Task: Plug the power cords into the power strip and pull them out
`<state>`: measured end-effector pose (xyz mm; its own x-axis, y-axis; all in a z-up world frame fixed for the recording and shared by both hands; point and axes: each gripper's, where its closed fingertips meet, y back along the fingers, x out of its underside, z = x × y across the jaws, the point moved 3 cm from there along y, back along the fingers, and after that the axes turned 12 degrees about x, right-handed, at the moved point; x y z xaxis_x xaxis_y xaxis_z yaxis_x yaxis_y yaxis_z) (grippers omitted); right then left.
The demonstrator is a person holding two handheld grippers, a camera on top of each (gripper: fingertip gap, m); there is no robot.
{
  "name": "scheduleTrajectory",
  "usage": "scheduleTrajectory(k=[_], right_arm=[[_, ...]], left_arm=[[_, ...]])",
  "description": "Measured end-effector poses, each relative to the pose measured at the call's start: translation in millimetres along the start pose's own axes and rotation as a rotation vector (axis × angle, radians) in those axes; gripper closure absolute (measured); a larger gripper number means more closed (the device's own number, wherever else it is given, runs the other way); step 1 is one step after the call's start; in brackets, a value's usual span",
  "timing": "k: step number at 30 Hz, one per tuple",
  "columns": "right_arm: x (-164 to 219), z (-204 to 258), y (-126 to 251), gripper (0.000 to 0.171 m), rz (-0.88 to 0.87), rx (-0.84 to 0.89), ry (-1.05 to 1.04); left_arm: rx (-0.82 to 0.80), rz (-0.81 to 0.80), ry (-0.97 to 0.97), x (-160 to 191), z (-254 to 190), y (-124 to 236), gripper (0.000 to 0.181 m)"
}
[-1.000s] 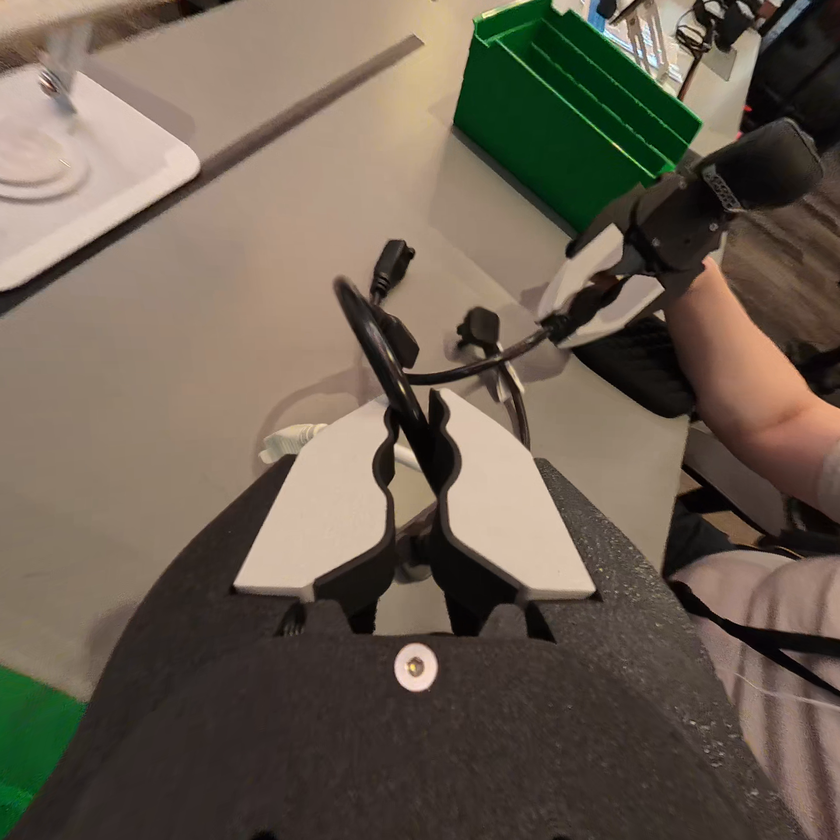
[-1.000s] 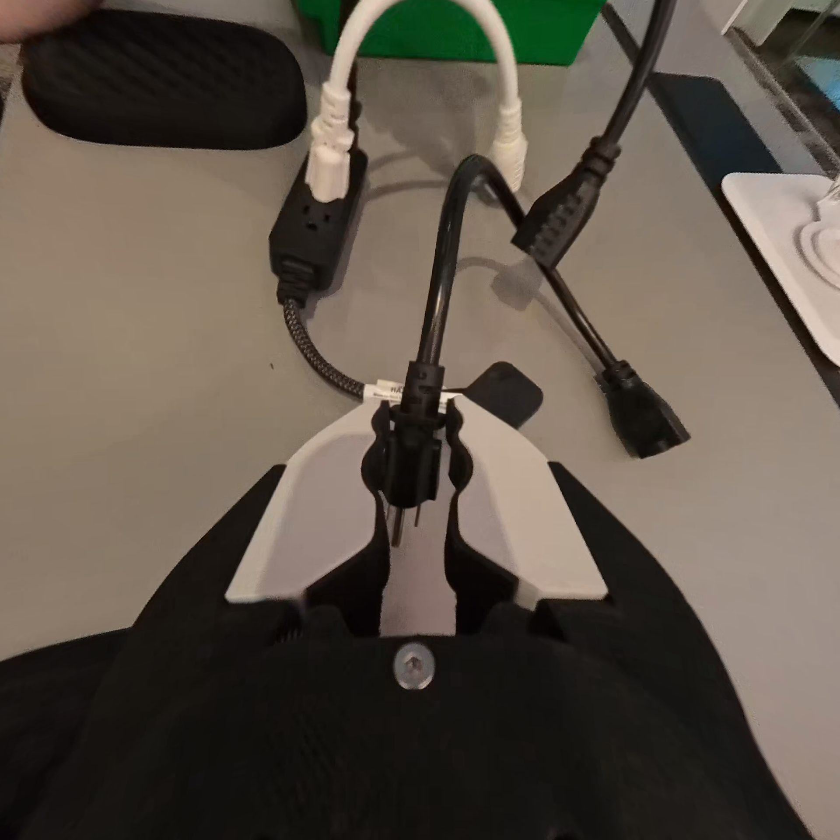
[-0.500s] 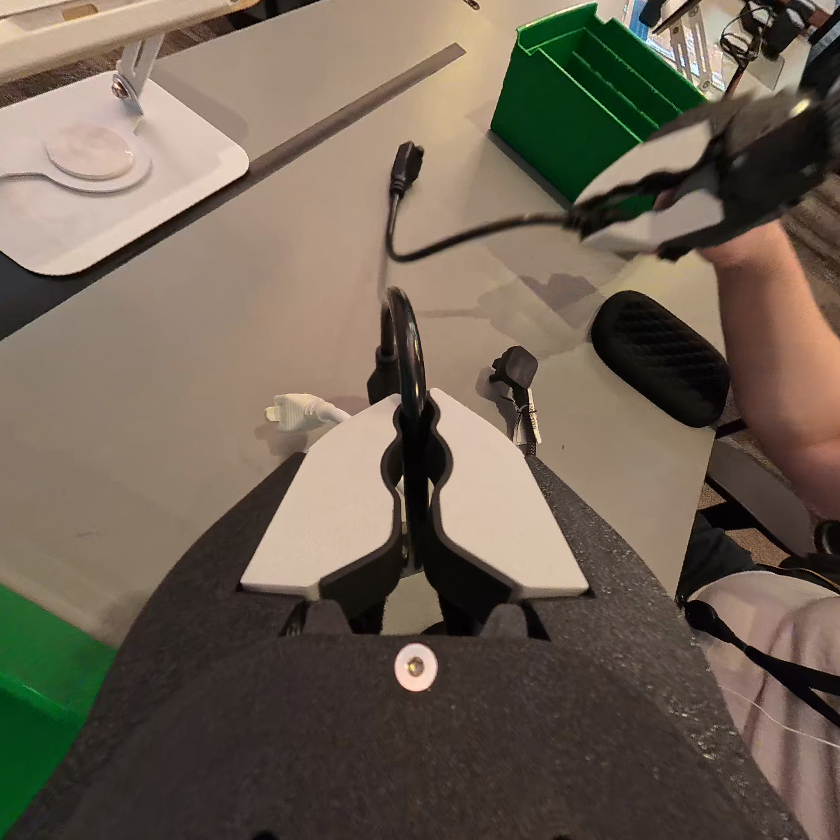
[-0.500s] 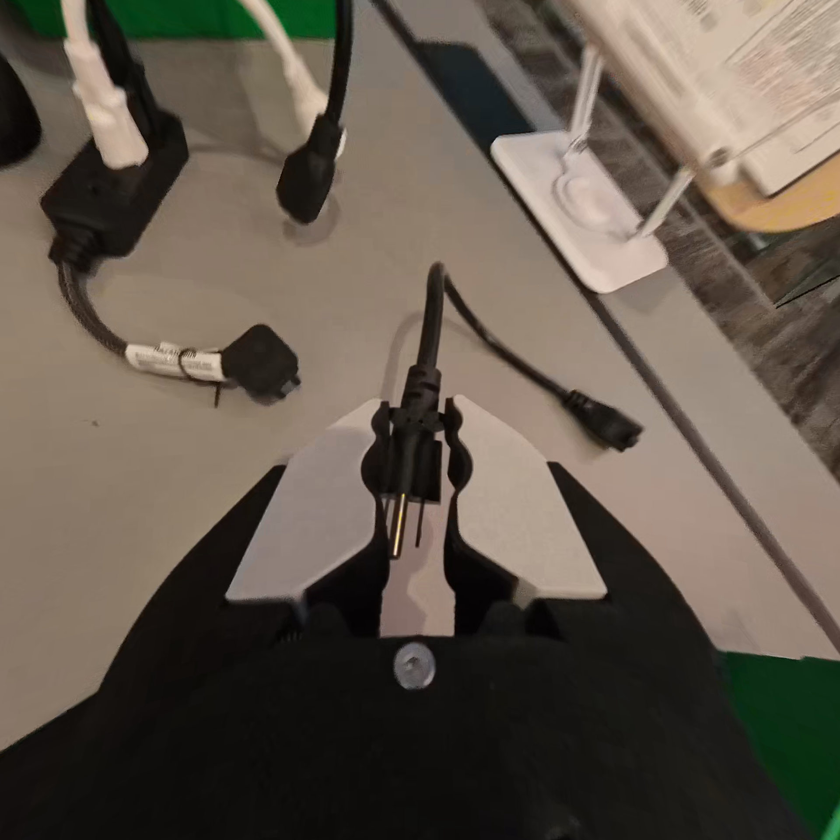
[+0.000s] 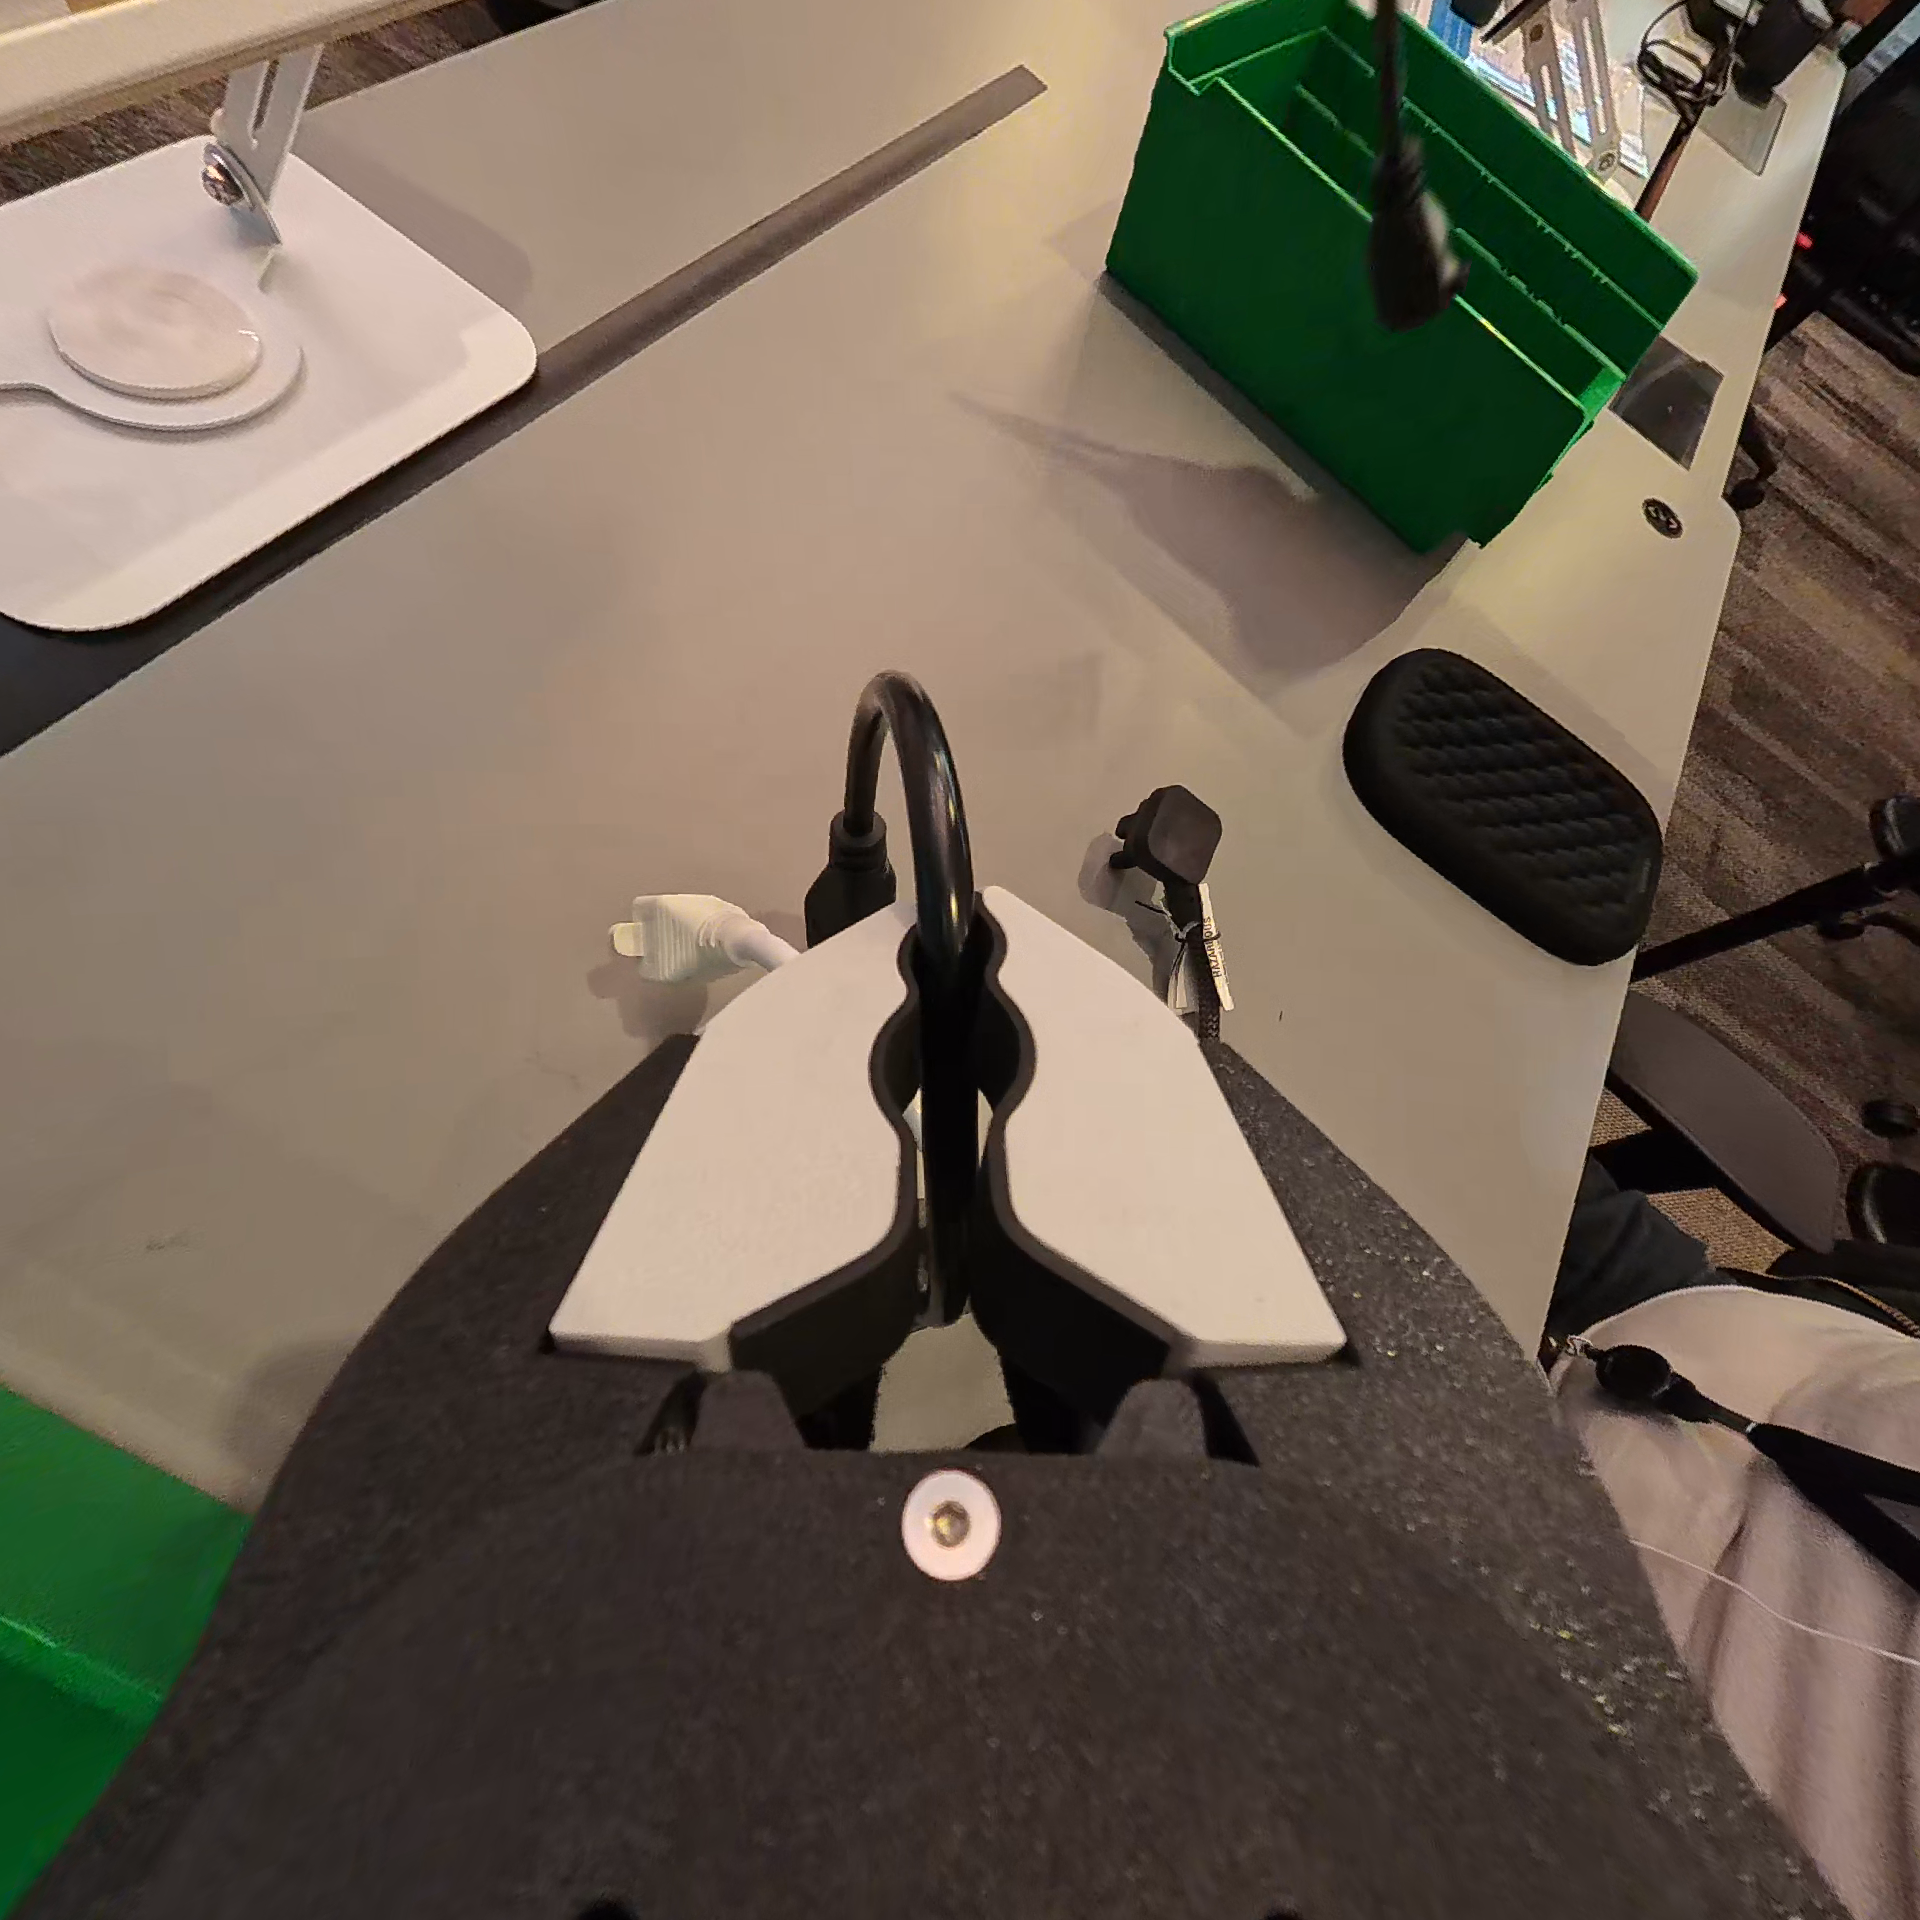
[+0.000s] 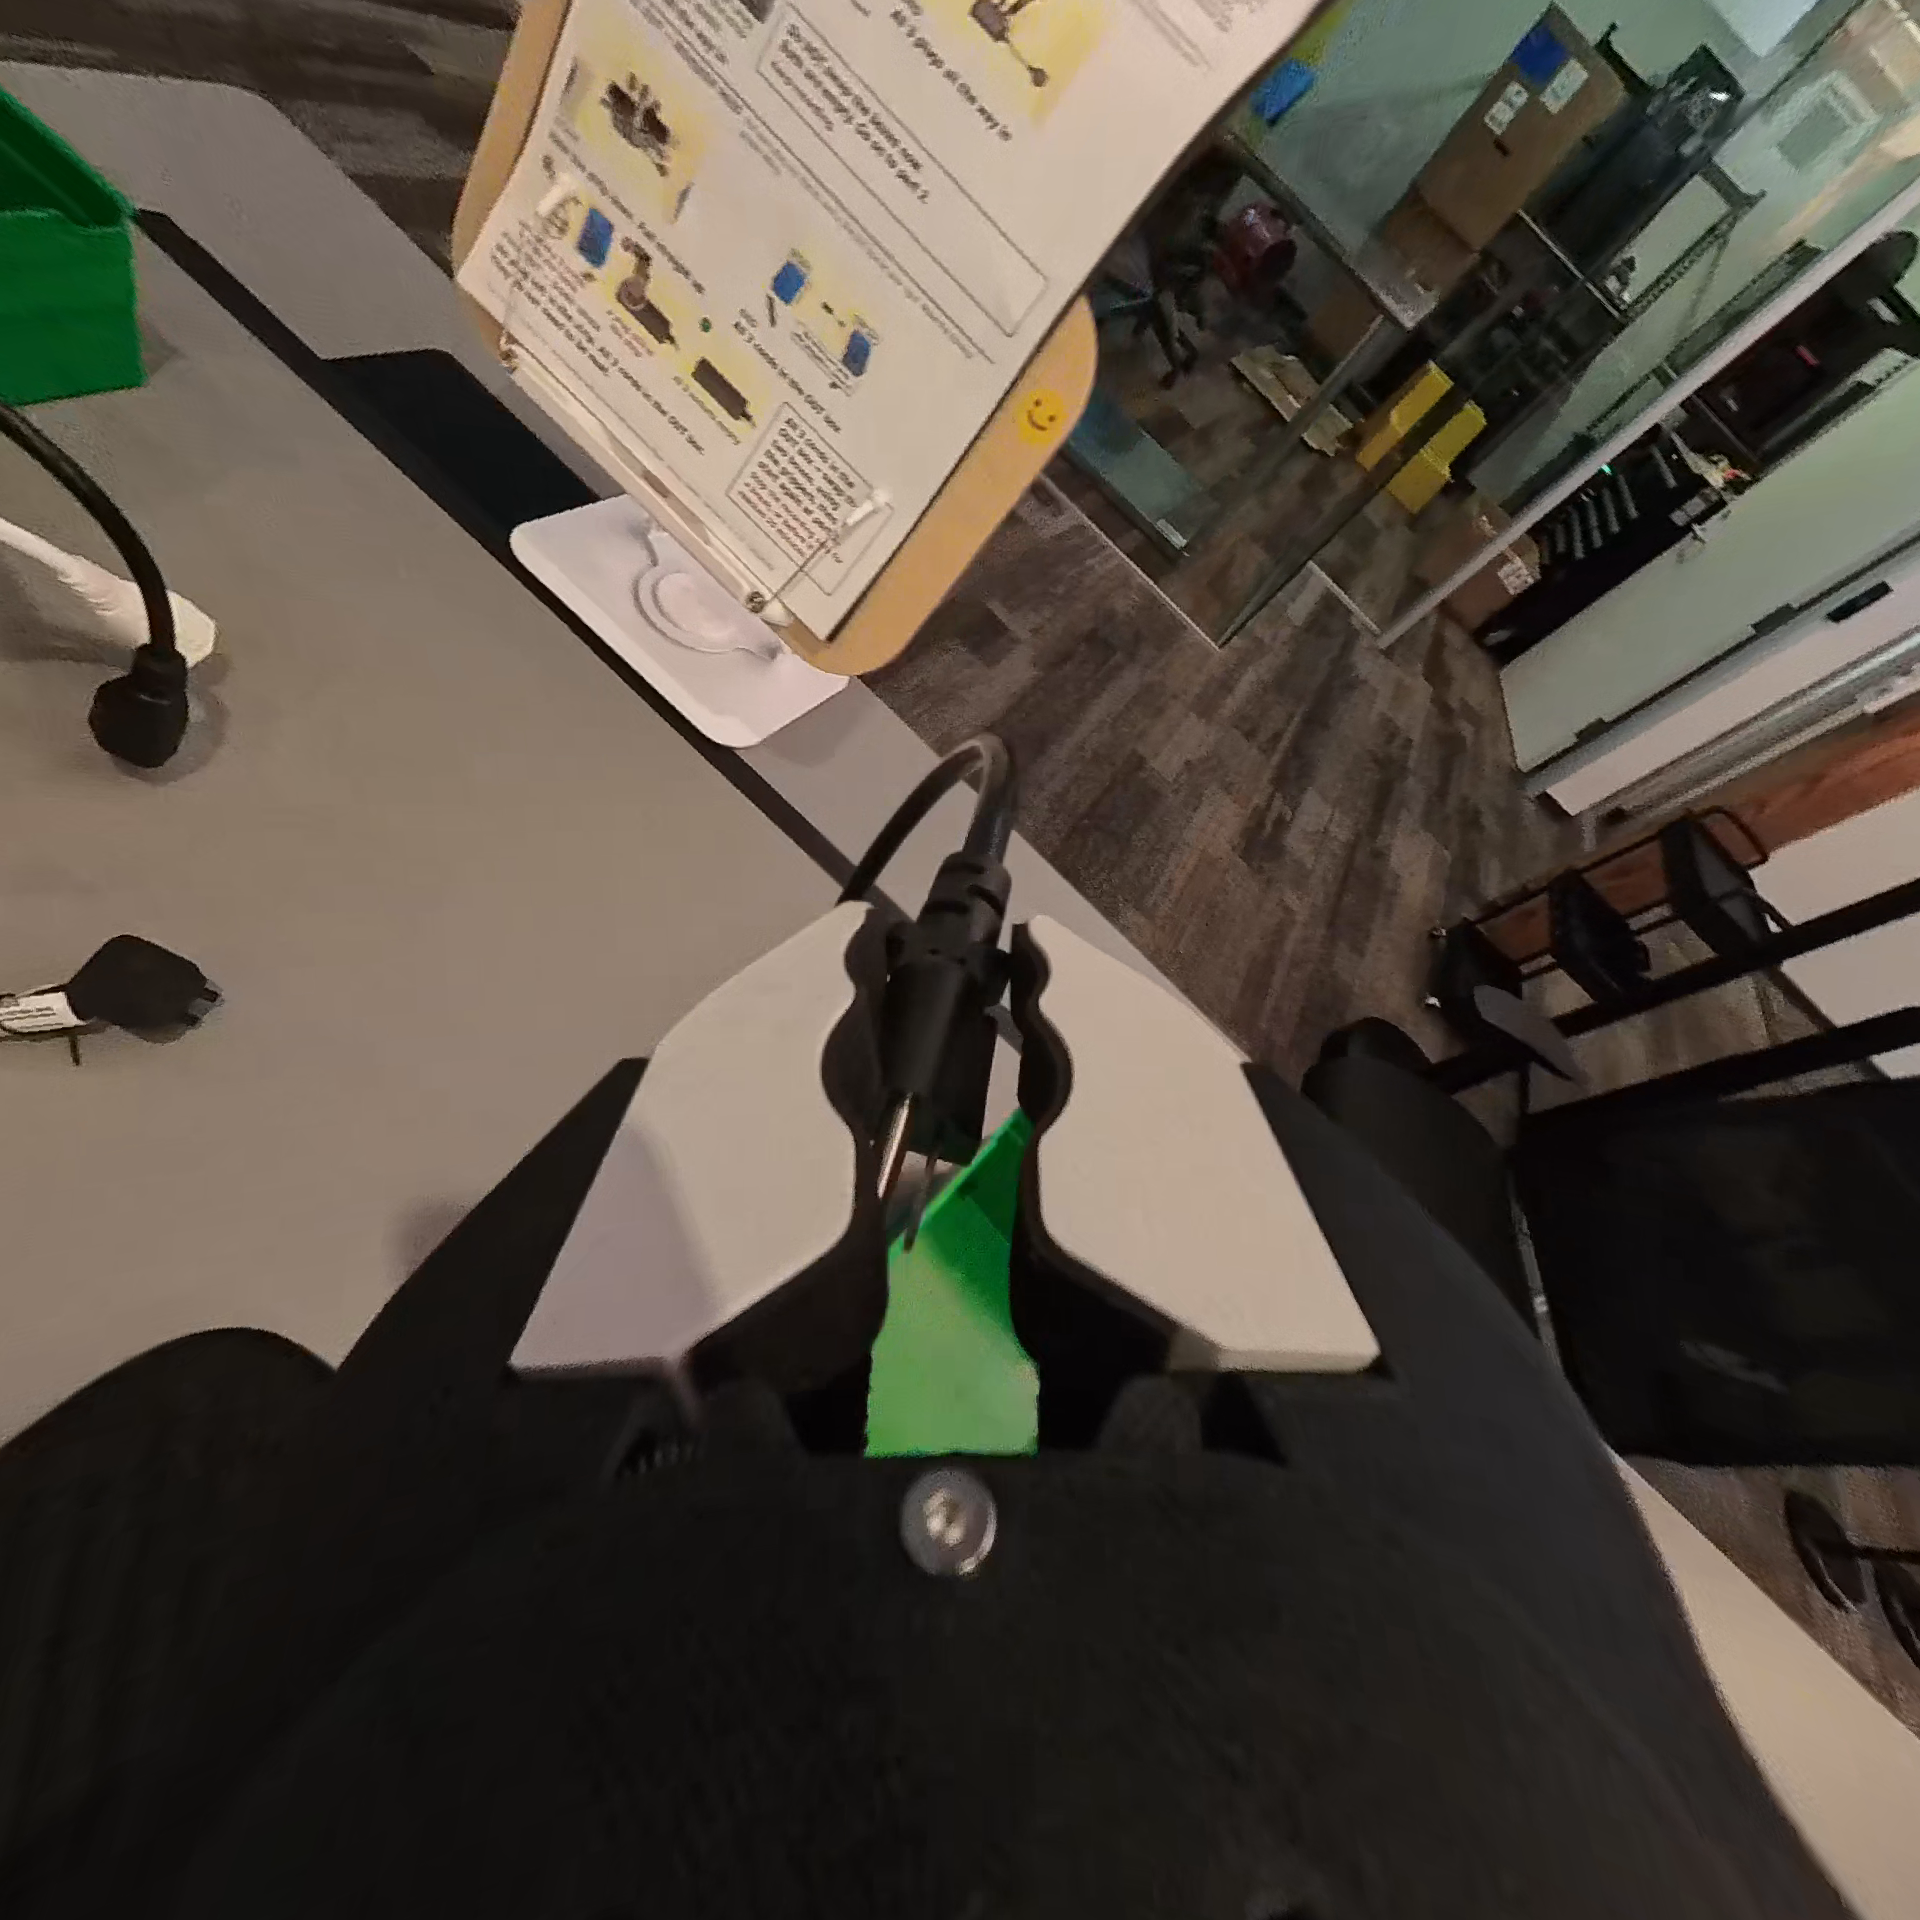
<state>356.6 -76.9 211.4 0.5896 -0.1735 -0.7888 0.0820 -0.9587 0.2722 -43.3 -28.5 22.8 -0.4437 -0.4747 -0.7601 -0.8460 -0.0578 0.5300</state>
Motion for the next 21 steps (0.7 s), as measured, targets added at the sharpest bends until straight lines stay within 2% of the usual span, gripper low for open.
scheduleTrajectory(k=[6,12,15,18,21], right_arm=[[31.1,-74.1,33.8,0.148,0.092,0.120,-0.100],[109.6,-98.9,25.9,0.149,0.299,0.149,-0.120],[151.7,-97.5,4.7,0.149,0.370,0.158,-0.122],[183.8,-73.7,-22.6,0.148,0.424,0.053,-0.159],[220.9,-41.5,-47.9,0.148,0.552,-0.055,-0.150]], left_arm=[[-0.007,0.002,0.001,0.2,-0.3,-1.9,0.177],[0.013,-0.006,0.017,0.2,0.6,-6.2,0.177],[0.006,-0.002,0.015,0.4,0.3,-7.7,0.177],[-0.004,0.002,0.011,0.5,-0.7,-9.1,0.177],[-0.007,0.011,0.007,1.1,-2.7,-11.1,0.177]])
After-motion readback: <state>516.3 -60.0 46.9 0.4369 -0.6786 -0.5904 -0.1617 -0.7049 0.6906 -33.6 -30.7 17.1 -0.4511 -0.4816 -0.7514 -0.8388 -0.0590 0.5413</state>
